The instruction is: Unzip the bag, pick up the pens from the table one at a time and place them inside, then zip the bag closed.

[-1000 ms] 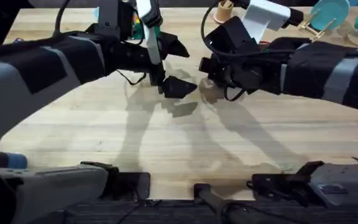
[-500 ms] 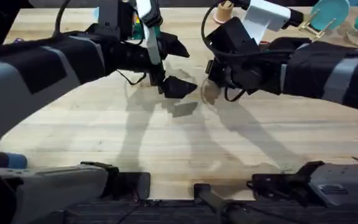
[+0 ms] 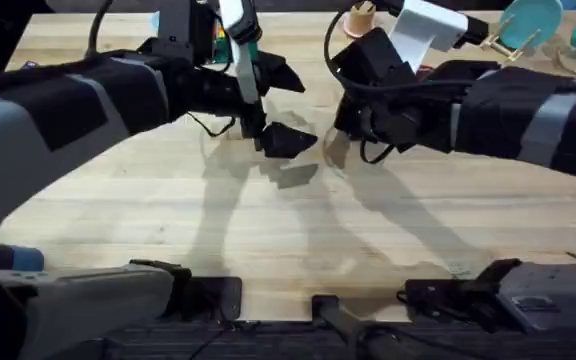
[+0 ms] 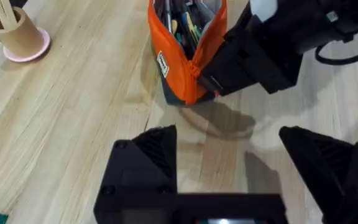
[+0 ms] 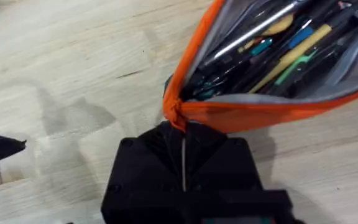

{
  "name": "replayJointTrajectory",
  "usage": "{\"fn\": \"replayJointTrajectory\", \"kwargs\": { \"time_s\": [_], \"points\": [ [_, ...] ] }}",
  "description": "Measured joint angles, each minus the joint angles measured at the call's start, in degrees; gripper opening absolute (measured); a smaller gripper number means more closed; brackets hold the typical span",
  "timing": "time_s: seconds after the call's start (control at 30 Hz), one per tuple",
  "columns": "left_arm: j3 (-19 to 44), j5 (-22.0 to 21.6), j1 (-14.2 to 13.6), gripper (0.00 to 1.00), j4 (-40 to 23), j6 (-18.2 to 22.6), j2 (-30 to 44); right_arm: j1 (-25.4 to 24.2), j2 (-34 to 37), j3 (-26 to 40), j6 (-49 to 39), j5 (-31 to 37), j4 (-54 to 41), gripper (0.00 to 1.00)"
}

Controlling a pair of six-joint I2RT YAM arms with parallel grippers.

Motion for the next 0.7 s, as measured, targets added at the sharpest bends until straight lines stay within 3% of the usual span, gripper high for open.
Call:
{"fn": "replayJointTrajectory", "kwargs": {
  "time_s": [0.33,0.7],
  "points": [
    [0.0,0.0,0.0,0.995,0.0,0.0,0.0,0.0,-1.0,0.0,0.0,-0.6,-0.1,0.032],
    [0.0,0.0,0.0,0.995,0.0,0.0,0.0,-0.2,-14.0,-0.5,-0.1,-1.4,-1.2,0.031]
  ]
}}
